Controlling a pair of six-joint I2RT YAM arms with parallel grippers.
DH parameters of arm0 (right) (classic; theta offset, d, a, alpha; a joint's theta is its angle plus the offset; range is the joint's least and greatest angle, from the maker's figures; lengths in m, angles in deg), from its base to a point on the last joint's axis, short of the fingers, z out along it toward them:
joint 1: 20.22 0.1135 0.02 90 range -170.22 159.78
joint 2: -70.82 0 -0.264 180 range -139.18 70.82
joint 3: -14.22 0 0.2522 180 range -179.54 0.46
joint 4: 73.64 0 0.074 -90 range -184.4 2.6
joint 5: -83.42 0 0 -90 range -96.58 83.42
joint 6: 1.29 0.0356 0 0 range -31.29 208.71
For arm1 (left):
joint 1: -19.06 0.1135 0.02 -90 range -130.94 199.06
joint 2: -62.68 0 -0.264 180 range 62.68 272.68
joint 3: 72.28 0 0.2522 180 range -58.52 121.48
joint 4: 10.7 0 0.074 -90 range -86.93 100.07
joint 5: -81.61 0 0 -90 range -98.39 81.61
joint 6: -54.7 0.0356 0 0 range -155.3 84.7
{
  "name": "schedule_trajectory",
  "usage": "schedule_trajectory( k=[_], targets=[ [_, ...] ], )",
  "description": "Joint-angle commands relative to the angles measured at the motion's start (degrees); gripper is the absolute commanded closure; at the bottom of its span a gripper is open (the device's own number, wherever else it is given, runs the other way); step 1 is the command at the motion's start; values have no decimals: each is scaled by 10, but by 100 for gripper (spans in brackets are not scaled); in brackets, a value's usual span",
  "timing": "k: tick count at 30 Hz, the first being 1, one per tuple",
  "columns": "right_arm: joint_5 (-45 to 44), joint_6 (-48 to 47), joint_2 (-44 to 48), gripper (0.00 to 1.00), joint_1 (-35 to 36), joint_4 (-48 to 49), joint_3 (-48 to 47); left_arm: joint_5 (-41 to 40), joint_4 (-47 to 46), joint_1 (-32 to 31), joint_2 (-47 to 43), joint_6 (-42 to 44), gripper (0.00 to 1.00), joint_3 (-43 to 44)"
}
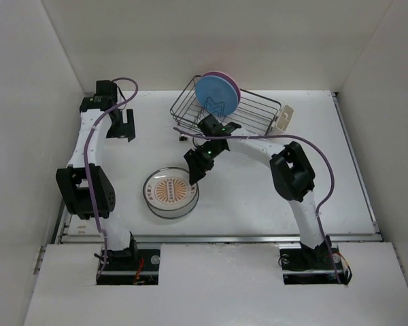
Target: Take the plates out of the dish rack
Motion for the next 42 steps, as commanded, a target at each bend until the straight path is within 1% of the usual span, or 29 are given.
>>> schedule_trajectory(
  k=[1, 3, 4, 5, 6, 7, 8, 9, 10, 12, 13, 16, 17, 19, 20, 22, 23, 24, 27, 29, 31, 35, 39, 42],
  targets=[
    [-29, -18, 20, 31, 0, -10, -13, 15, 2, -1, -39, 6, 2, -19],
    [-51, -18, 45, 17, 0, 2, 5, 22, -5, -8, -44, 15, 2, -24],
    [-56, -18, 58, 16, 0, 14, 14, 22, -10, -18, -44, 21, 2, -24],
    [-56, -4, 73, 16, 0, 32, 26, 22, -10, -25, -44, 27, 2, -24],
    [-62, 7, 91, 16, 0, 82, 56, 22, -15, -31, -44, 38, 2, -11],
    [-68, 34, 126, 14, -15, 111, 72, 27, -16, -43, -44, 43, 2, -2],
    [-73, 48, 142, 14, -23, 139, 86, 27, -16, -48, -36, 43, 2, 8],
    [-80, 64, 158, 14, -31, 190, 97, 34, -9, -48, -30, 50, 2, 20],
    [-100, 80, 183, 14, -51, 211, 111, 34, -9, -57, -20, 55, 2, 42],
    [-114, 109, 197, 14, -70, 243, 111, 46, -9, -65, -7, 61, 2, 64],
    [-134, 117, 197, 14, -88, 243, 97, 52, -9, -74, -1, 66, 2, 90],
    [-180, 147, 203, 14, -114, 269, 75, 47, 4, -104, 29, 92, 2, 128],
    [-224, 155, 195, 16, -132, 275, 57, 41, 4, -111, 40, 97, 2, 143],
    [-279, 171, 175, 17, -150, 280, 26, 29, 4, -131, 45, 103, 2, 149],
    [-331, 171, 161, 19, -158, 280, -18, 20, 4, -131, 45, 103, 2, 149],
    [-384, 171, 109, 23, -167, 265, -71, 20, 4, -139, 51, 103, 2, 144],
    [-402, 171, 91, 26, -172, 257, -98, 20, 4, -139, 51, 103, 2, 144],
    [-413, 164, 55, 29, -172, 257, -146, 15, 4, -139, 56, 103, 2, 138],
    [-434, 154, 6, 32, -177, 257, -218, 8, -1, -139, 62, 103, 2, 133],
    [-452, 154, -30, 35, -183, 257, -241, 2, -1, -139, 62, 98, 2, 128],
    [-490, 154, -52, 39, -183, 272, -255, 2, -1, -139, 67, 98, 2, 128],
    [-529, 154, -67, 42, -183, 306, -262, -3, -1, -139, 73, 93, 2, 123],
    [-529, 142, -88, 48, -183, 316, -262, -3, 4, -139, 79, 87, 2, 123],
    [-524, 129, -89, 48, -183, 290, -271, -3, 4, -139, 84, 82, 2, 123]
  ],
)
